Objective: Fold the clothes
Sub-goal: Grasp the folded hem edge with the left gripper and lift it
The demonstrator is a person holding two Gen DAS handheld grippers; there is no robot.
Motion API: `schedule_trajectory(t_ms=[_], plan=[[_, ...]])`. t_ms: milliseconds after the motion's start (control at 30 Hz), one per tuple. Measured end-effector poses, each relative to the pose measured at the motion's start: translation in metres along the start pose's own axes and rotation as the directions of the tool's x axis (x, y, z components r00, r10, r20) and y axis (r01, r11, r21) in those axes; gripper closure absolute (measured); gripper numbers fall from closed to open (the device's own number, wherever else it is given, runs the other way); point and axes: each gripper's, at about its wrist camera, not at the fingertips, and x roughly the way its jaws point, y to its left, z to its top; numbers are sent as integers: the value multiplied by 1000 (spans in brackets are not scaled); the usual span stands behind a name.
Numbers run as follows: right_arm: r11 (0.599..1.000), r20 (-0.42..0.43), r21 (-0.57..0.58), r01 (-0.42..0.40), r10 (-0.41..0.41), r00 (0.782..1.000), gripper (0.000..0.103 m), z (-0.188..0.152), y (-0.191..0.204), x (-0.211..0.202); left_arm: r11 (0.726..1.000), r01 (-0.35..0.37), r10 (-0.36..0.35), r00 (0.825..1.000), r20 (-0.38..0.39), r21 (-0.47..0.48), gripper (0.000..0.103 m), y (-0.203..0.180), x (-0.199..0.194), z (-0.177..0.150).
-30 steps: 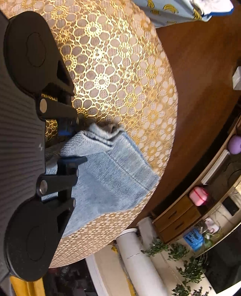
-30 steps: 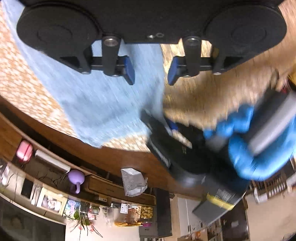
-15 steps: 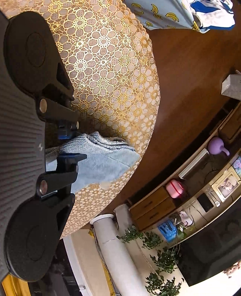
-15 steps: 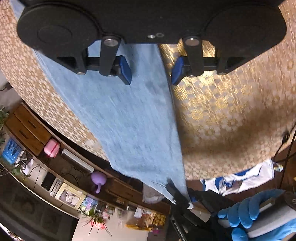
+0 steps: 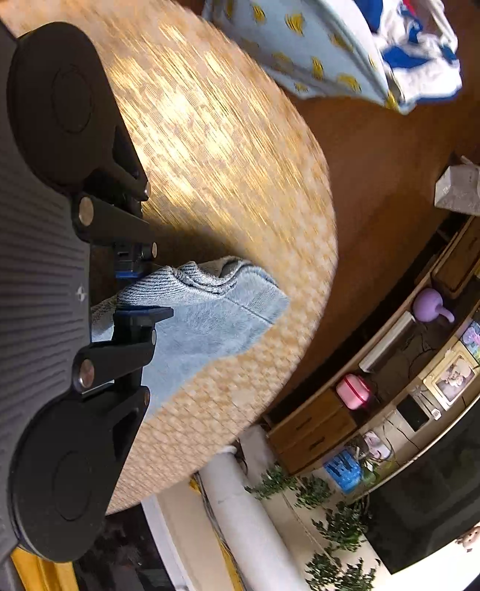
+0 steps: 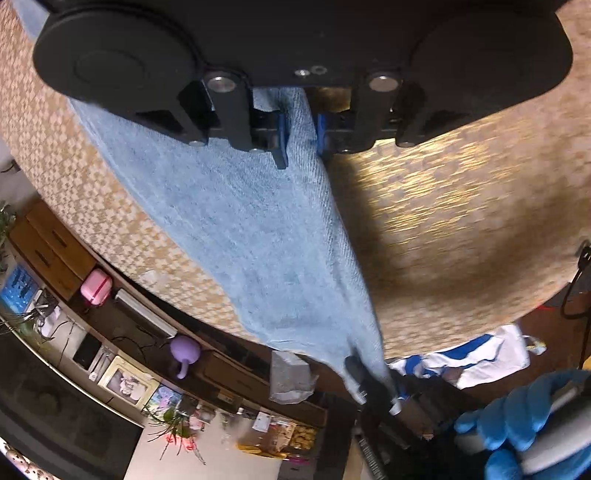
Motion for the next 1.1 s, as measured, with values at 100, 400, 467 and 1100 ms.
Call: schedule_trajectory(t_ms=[100, 400, 467, 1100], plan=[[999, -3, 9, -35, 35, 999, 0, -10, 23, -15, 1000, -13, 13, 1000, 21, -9, 90, 18, -25, -28], [995, -18, 29, -100, 101, 995, 0, -39, 79, -57, 998, -51, 54, 995, 83, -38, 90, 70, -100, -110], [992, -31, 21, -121, 122, 992, 0, -42, 86, -62, 997, -58, 62, 994, 90, -52, 90, 78, -107, -122], [898, -164, -205, -389, 361, 918, 0, -27, 3, -42, 967, -95, 36, 970, 242, 236, 90, 48, -132, -155]])
